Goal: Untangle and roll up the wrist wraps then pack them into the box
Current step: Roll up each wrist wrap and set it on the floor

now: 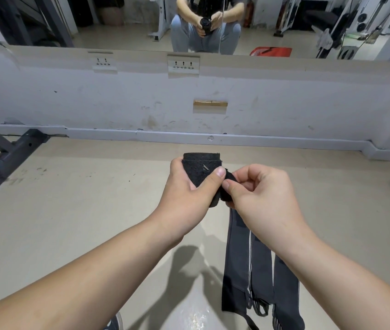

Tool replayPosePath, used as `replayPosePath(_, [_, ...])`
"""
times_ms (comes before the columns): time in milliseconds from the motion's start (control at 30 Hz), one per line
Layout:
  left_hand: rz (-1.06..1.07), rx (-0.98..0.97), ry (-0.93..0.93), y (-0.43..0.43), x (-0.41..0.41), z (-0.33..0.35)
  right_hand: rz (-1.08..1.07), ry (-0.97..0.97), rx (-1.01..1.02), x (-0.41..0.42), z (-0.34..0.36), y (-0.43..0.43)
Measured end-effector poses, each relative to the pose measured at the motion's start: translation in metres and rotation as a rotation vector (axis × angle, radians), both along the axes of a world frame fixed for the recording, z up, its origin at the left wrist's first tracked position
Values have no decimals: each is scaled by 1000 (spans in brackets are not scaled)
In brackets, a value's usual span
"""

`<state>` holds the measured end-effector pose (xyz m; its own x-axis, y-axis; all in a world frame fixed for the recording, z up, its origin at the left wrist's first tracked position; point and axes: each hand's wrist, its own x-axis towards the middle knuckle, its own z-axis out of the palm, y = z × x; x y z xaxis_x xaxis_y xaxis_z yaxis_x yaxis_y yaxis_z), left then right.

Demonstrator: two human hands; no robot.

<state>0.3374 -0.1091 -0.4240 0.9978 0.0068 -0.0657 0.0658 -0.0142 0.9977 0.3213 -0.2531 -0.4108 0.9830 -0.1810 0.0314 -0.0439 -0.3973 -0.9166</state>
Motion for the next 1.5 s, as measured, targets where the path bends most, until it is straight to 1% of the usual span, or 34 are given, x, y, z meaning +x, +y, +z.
replayPosePath(167, [23,-90,10,-6,-1,4,50,-161,-138,-18,11,13])
replayPosePath(233, [30,-110,15,-7,-1,7,80,-173,-269,-28,15,22])
replayPosePath(300, [-4,-169,43,-6,-1,10,126,-136,-499,-34,18,29])
replayPosePath(333, [-31,-209,68,-6,-4,13,177,-82,-598,-37,19,32])
replayPosePath(400, [-69,-276,119,-6,-6,16,265,15,-698,-42,19,39])
replayPosePath(433, [-75,-299,129,-5,-7,16,281,15,-726,-44,17,42])
replayPosePath(500, [-59,-366,157,-5,-7,14,242,-77,-801,-46,9,46])
replayPosePath(567, [-43,-521,231,-4,-5,18,177,-234,-813,-44,1,46])
replayPosePath(633, [-58,-641,306,1,-2,22,172,-367,-819,-42,-1,44])
replayPosePath(700, [-89,-678,334,6,0,22,184,-483,-749,-41,0,43])
replayPosePath(767, [-67,-621,288,12,3,22,174,-572,-541,-39,-3,39])
replayPosePath(800, [-53,-583,264,14,2,24,185,-555,-389,-38,-3,37])
replayPosePath(833, [-41,-543,251,16,1,27,209,-498,-223,-38,-1,35])
replayPosePath(900, [-27,-446,246,20,-1,31,300,-326,115,-37,6,30])
replayPosePath(933, [-35,-399,239,21,-1,30,306,-266,234,-37,12,27])
replayPosePath(1033, [-94,-309,225,22,-3,28,110,-253,462,-25,23,15])
replayPosePath(1067, [-118,-300,224,21,-4,29,49,-239,515,-19,24,11])
replayPosePath(1100, [-145,-288,219,19,-6,30,9,-212,524,-13,23,7])
replayPosePath(1167, [-199,-273,204,15,-8,30,9,-80,481,-1,16,-3])
replayPosePath(1200, [-223,-269,199,13,-9,30,89,35,503,3,12,-7])
replayPosePath(1267, [-257,-244,191,9,-10,29,365,273,582,3,6,-8])
replayPosePath(1300, [-267,-221,181,7,-11,28,473,348,608,1,4,-8])
replayPosePath(1367, [-274,-141,127,5,-11,28,523,369,651,-1,2,-6])
replayPosePath(1433, [-279,-57,43,5,-12,27,511,315,677,-1,-1,-5])
replayPosePath(1500, [-270,-12,-17,5,-11,26,503,258,661,-2,-1,-5])
